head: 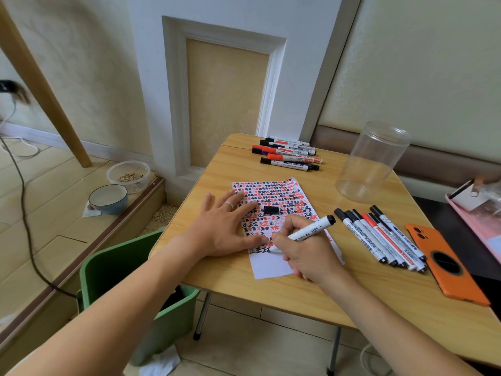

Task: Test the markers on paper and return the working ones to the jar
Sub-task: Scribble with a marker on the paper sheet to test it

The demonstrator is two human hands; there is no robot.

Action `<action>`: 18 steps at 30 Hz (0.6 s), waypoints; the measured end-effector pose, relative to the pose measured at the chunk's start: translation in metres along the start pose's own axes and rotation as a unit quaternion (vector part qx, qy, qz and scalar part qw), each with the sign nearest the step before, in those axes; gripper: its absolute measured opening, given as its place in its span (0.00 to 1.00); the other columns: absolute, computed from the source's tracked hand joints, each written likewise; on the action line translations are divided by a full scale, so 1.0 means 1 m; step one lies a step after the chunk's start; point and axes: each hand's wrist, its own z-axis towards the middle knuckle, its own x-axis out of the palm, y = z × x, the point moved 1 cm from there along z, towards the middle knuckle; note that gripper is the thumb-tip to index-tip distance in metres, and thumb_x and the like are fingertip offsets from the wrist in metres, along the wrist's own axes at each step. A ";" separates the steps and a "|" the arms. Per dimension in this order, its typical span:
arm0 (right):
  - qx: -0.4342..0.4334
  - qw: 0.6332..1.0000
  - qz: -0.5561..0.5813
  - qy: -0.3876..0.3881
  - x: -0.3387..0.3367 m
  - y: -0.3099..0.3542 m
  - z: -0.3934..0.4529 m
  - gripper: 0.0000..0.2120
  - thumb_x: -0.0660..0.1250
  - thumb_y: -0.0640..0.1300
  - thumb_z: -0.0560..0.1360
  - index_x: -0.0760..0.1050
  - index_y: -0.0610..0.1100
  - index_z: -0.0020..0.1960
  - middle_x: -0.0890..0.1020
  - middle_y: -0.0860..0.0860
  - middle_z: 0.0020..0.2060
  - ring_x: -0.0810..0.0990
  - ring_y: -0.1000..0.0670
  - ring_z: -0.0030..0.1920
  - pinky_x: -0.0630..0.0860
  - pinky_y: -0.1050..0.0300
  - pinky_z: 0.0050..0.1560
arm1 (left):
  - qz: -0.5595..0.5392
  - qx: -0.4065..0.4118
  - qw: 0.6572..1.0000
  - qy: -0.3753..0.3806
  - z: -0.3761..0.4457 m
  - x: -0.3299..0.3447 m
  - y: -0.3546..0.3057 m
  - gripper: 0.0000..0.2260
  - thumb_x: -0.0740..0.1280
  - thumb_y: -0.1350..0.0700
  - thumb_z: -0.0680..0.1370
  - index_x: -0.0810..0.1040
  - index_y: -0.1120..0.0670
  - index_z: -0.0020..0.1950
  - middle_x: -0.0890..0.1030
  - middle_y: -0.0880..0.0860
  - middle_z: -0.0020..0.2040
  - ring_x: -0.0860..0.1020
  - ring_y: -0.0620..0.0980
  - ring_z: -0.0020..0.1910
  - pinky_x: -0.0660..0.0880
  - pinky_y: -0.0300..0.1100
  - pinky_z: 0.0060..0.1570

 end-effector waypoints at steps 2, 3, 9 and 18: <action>0.000 1.000 0.002 0.003 0.000 0.000 0.000 0.11 0.70 0.37 0.79 0.70 0.35 0.42 0.71 0.40 0.28 0.66 0.53 0.18 0.59 0.66 0.19 | -0.001 0.001 1.000 -0.001 0.000 0.000 0.000 0.50 0.39 0.16 0.64 0.49 0.38 0.82 0.48 0.49 0.84 0.42 0.49 0.82 0.38 0.63 0.78; 0.001 1.000 0.002 0.004 0.000 -0.001 0.000 0.11 0.70 0.37 0.79 0.70 0.35 0.42 0.71 0.41 0.27 0.66 0.53 0.18 0.59 0.66 0.20 | -0.002 0.001 1.000 -0.001 0.000 0.000 0.000 0.50 0.39 0.16 0.63 0.49 0.38 0.82 0.48 0.49 0.84 0.42 0.49 0.82 0.37 0.63 0.78; 0.001 1.000 -0.014 -0.020 -0.001 -0.003 0.004 0.12 0.70 0.36 0.77 0.69 0.41 0.38 0.72 0.41 0.26 0.65 0.50 0.17 0.59 0.67 0.19 | -0.009 -0.004 1.000 0.003 0.000 0.000 0.000 0.50 0.41 0.17 0.64 0.49 0.38 0.82 0.48 0.48 0.84 0.42 0.48 0.82 0.37 0.62 0.78; 0.005 0.999 0.023 -0.024 -0.010 -0.003 0.013 0.12 0.70 0.43 0.79 0.72 0.45 0.40 0.76 0.45 0.27 0.72 0.47 0.21 0.63 0.63 0.20 | -0.033 -0.013 0.999 0.029 0.002 -0.006 -0.001 0.51 0.45 0.16 0.63 0.50 0.38 0.82 0.48 0.48 0.84 0.42 0.48 0.82 0.36 0.64 0.77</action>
